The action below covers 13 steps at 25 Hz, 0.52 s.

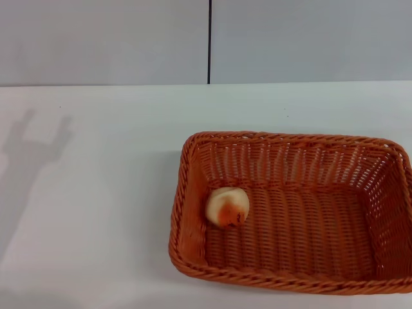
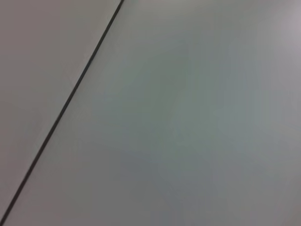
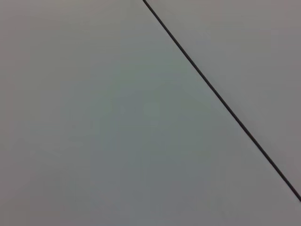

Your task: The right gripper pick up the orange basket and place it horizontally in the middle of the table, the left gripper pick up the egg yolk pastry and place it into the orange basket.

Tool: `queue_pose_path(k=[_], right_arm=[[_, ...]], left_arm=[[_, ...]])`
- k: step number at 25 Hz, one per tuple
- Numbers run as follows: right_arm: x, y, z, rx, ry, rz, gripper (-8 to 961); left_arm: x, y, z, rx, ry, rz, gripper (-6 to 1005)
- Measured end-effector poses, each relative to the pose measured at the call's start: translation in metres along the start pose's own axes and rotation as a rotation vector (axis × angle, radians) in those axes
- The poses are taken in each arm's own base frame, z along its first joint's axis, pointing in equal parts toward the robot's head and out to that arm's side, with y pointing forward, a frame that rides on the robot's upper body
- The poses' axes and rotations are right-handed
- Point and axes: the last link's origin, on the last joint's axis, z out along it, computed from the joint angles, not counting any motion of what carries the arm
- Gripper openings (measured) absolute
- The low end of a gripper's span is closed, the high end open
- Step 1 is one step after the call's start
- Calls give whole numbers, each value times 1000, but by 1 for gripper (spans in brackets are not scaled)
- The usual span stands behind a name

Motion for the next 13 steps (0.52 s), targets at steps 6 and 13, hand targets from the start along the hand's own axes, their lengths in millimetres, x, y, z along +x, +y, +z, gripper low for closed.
queue_pose_path(k=[6, 13], right_arm=[[2, 1, 1, -1, -2, 9, 537], [2, 2, 6, -15, 1, 12, 537]], left_arm=[[0, 0, 2, -1, 3, 2, 842], [-1, 2, 1, 7, 5, 20, 842]])
